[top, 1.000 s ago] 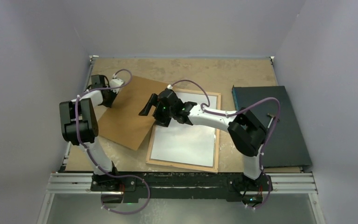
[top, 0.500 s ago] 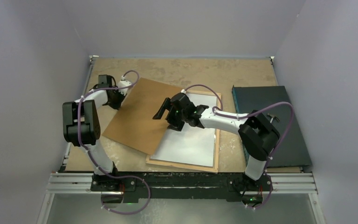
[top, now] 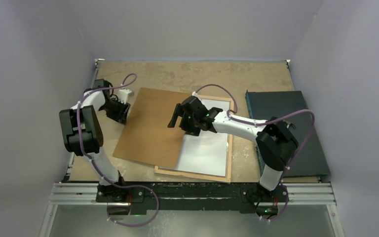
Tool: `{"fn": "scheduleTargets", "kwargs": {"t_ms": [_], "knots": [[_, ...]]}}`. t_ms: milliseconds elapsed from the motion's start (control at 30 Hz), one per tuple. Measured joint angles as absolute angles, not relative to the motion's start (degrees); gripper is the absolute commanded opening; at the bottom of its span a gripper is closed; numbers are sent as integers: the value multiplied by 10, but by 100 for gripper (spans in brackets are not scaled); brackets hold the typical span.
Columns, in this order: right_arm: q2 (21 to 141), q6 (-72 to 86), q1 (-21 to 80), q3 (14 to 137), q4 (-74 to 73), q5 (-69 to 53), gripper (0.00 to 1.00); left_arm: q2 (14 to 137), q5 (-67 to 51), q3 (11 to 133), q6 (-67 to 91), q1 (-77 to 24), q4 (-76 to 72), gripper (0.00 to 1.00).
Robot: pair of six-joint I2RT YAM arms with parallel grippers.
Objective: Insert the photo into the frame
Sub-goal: Move the photo frame item to the center of the board.
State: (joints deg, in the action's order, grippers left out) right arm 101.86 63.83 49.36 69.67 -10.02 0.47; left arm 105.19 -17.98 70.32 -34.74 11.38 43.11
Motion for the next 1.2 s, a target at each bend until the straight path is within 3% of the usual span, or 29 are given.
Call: {"fn": "scheduleTargets", "kwargs": {"t_ms": [67,133,167,333,567,633,733,867,1100,1200], "knots": [[1007,619,494,701,-114,20,99,1052,-187,716,-347,123,449,51],[988,598,494,705,-131,39,99,1052,-192,732,-348,132,464,72],[975,582,494,714,-146,57,99,1052,-195,740,-350,136,469,78],[932,530,488,758,-193,139,99,1048,-202,767,-350,151,484,86],[817,413,439,762,-128,185,99,1035,-184,775,-310,166,441,90],[818,413,438,764,-123,186,99,1035,-182,775,-301,171,430,88],[864,415,441,767,-128,174,98,1035,-174,768,-291,174,406,79],[918,415,442,678,-86,109,98,1037,-156,738,-289,173,368,72],[957,415,442,635,-43,28,91,1048,-143,689,-291,173,330,60],[976,416,441,637,3,-3,86,1051,-144,677,-291,171,318,49]]}}
